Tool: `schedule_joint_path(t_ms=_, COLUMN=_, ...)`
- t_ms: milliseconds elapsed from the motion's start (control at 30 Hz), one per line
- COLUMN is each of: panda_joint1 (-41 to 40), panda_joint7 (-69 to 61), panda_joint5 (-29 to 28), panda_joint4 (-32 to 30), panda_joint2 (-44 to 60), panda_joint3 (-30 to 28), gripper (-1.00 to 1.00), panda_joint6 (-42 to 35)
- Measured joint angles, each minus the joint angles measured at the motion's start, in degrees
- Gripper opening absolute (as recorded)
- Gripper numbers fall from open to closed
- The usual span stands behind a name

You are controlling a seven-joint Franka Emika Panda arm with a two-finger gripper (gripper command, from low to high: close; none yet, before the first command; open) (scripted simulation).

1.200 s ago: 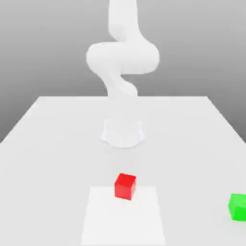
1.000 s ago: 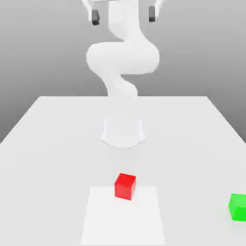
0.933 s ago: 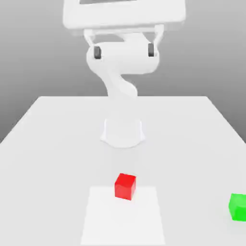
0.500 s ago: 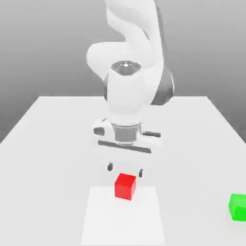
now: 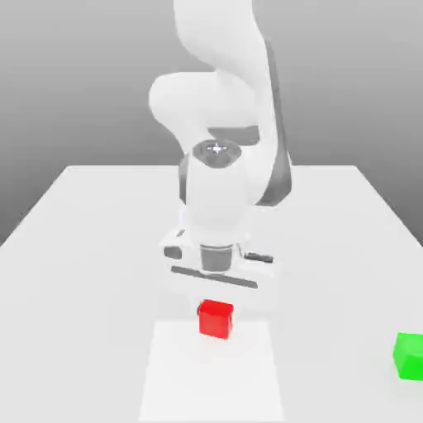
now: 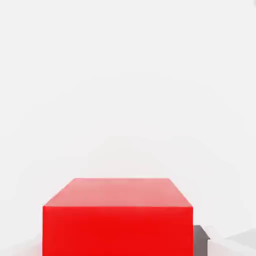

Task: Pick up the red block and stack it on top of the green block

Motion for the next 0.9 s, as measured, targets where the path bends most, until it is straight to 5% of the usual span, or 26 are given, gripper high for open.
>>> schedule_joint_path(t_ms=167, panda_joint1=2.5, panda_joint7=-3.7, panda_joint5=0.2, panda_joint4=2.0, panda_joint2=-5.7, panda_joint3=1.0, gripper=-1.00, panda_joint6=-7.7)
schedule_joint_path(t_ms=633, panda_joint1=21.3, panda_joint7=-33.1, panda_joint5=-5.6, panda_joint4=30.5, panda_joint2=9.7, panda_joint3=14.1, gripper=-1.00, panda_joint6=-21.5)
schedule_joint_path(t_ms=767, panda_joint1=23.9, panda_joint7=-32.1, panda_joint5=-10.0, panda_joint4=32.8, panda_joint2=17.3, panda_joint3=12.9, gripper=-1.00, panda_joint6=-16.5)
schedule_joint_path(t_ms=800, panda_joint1=24.5, panda_joint7=-31.4, panda_joint5=-10.9, panda_joint4=32.9, panda_joint2=19.0, panda_joint3=12.2, gripper=1.00, panda_joint6=-15.1)
schedule_joint_path(t_ms=900, panda_joint1=24.5, panda_joint7=-31.4, panda_joint5=-10.9, panda_joint4=32.9, panda_joint2=19.0, panda_joint3=12.2, gripper=1.00, panda_joint6=-15.1)
